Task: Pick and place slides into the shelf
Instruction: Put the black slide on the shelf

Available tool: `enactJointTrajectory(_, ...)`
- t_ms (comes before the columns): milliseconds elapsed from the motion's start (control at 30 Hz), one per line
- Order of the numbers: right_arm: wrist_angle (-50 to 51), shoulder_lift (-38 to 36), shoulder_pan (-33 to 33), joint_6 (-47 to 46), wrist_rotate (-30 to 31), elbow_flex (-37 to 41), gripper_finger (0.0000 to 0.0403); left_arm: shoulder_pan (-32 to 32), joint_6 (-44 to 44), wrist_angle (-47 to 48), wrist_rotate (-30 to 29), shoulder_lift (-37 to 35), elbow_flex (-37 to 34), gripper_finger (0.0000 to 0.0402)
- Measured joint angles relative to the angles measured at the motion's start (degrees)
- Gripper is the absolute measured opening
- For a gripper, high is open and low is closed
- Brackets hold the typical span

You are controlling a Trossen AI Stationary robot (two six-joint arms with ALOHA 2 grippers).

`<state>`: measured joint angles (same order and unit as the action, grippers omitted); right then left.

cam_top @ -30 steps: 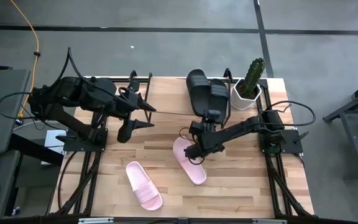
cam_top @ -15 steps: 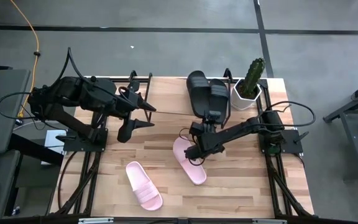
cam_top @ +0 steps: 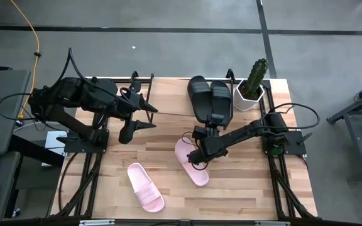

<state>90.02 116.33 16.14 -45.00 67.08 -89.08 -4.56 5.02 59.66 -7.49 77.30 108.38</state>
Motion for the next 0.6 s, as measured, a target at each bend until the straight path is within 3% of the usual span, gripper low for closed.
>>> enactJointTrajectory(167,0.02,0.0,0.02,1.18,-0.86,0.0,0.0131,0.0,0.0,-0.02,0.0,0.02,0.0,0.0234)
enactJointTrajectory(600,0.0,0.0,0.04,4.82,-0.9,0.0,0.0137,0.0,0.0,-0.04,0.0,0.02,-0.02,0.0234)
